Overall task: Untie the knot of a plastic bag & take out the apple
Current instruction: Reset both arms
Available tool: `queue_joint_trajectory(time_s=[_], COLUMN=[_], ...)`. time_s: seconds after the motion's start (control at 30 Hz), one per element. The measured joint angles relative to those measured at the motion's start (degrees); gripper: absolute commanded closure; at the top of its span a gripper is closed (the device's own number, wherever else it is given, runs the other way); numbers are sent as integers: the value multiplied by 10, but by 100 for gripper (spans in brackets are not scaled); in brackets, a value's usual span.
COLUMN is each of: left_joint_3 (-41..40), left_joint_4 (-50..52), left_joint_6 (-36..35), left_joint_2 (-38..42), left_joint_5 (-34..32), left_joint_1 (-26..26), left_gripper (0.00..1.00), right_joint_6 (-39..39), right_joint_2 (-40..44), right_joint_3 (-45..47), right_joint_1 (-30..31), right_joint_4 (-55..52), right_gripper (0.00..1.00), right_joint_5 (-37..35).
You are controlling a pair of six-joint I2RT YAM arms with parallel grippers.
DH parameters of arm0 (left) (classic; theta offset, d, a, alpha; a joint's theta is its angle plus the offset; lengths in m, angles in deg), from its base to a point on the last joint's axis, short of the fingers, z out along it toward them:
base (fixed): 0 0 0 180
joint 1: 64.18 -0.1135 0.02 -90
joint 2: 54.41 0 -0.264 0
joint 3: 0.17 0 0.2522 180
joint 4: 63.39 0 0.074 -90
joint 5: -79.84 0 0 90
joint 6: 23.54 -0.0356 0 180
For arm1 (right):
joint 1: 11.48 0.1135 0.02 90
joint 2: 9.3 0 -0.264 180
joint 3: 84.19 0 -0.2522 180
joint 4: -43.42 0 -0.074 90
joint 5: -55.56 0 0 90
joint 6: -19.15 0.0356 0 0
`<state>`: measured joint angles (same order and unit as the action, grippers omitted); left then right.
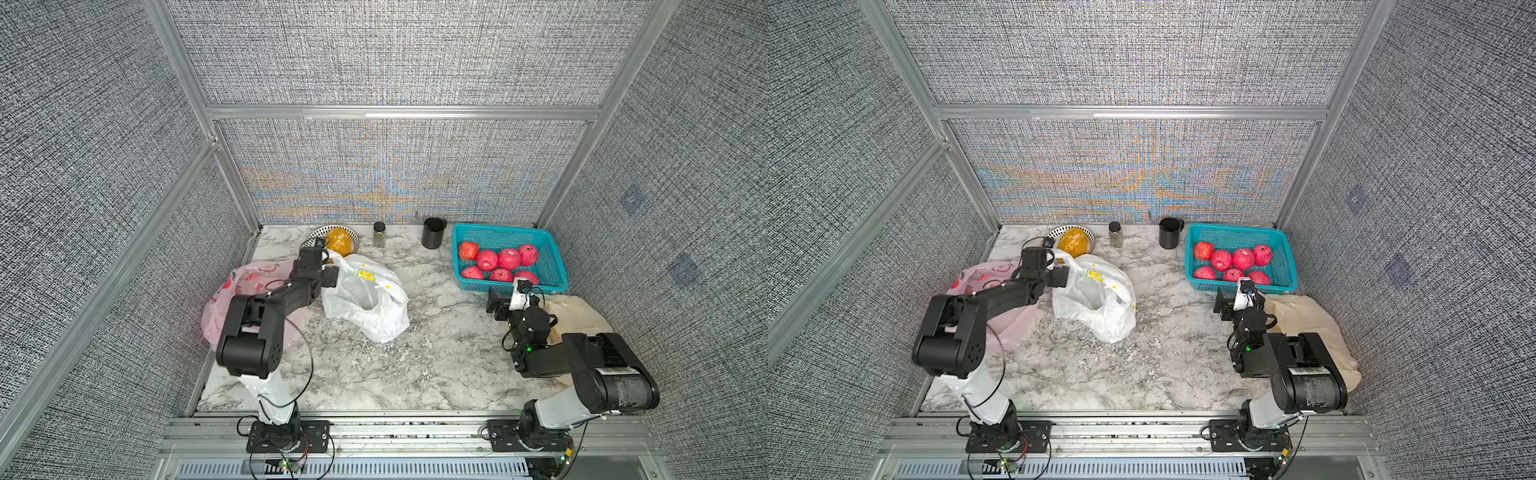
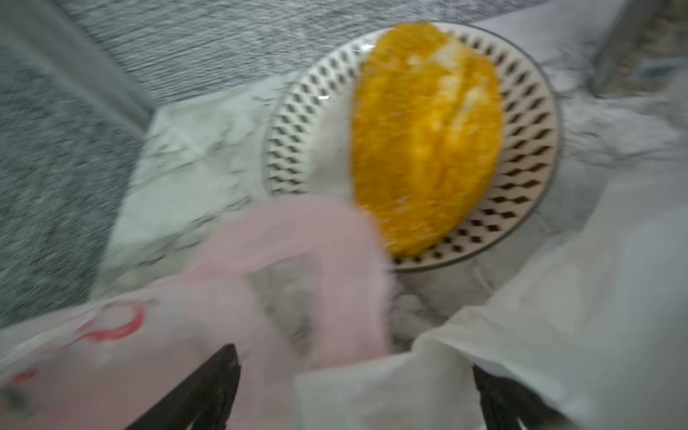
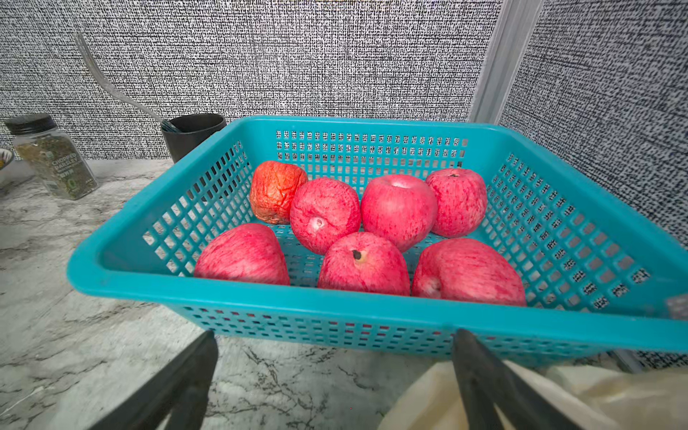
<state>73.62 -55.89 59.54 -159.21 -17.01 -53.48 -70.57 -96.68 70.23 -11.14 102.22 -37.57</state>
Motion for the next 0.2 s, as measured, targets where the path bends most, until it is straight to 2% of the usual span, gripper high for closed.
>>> queue_joint_trajectory(time_s=[0.1, 0.2], left_joint_3=[-51, -111], left_joint_4=[28, 16], left_joint_6=[-17, 6], left_joint_2=[38, 92], left_joint_5=[38, 4], left_joint_1=[-10, -27], left_gripper=[0, 0], right_joint_6=[0, -2], right_joint_2=[0, 0], right_joint_3=[0, 0], right_joint_1=[0, 1], right_joint_4=[0, 0], right_gripper=[2, 2], right_joint_5=[0, 0])
